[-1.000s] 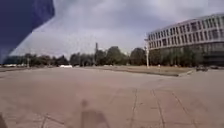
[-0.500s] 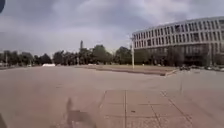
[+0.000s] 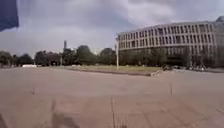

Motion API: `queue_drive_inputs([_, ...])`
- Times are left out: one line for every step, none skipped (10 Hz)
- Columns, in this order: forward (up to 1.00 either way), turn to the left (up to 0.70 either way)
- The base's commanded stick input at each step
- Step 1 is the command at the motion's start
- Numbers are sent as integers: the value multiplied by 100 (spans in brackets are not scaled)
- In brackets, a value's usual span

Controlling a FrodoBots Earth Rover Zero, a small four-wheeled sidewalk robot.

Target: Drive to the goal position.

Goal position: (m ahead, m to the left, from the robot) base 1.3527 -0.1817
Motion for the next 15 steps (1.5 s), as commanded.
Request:
queue_drive_inputs([100,0])
queue_drive_inputs([100,0])
queue_drive_inputs([100,-19])
queue_drive_inputs([100,-40])
queue_drive_inputs([100,-40])
queue_drive_inputs([100,-40])
queue_drive_inputs([100,-40])
queue_drive_inputs([100,-37])
queue_drive_inputs([100,-13])
queue_drive_inputs([100,0])
queue_drive_inputs([100,0])
queue_drive_inputs([100,0])
queue_drive_inputs([100,-14])
queue_drive_inputs([100,-36])
queue_drive_inputs([100,-40])
